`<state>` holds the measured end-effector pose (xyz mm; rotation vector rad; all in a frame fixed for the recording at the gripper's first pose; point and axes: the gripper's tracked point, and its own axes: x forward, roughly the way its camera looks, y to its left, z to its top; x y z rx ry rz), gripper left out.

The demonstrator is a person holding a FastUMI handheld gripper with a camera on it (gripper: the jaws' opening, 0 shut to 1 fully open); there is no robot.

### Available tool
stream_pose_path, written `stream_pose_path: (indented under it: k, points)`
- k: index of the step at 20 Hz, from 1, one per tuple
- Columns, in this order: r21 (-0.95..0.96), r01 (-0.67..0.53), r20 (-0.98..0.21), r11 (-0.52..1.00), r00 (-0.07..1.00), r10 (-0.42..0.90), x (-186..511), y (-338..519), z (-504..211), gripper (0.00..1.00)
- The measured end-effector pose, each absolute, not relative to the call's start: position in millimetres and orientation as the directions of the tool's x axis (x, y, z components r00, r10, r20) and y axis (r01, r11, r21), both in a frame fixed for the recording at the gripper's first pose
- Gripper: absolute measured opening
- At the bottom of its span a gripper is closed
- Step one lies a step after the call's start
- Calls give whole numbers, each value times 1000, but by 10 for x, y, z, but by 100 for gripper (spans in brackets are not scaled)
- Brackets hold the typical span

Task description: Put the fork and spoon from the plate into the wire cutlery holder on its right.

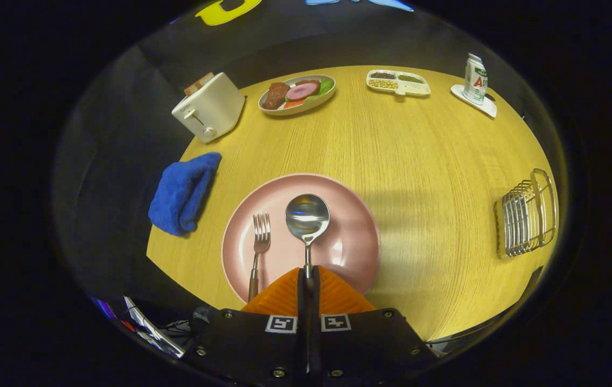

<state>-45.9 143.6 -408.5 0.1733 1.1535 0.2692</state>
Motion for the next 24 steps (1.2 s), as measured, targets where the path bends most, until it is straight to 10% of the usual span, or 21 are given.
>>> stream_pose_path:
  k: [12,24]
  points:
    - [220,182,-813,958,577,77,-297,-285,-3324,2]
    - [141,307,-909,941,416,1,-622,-1133,-3648,2]
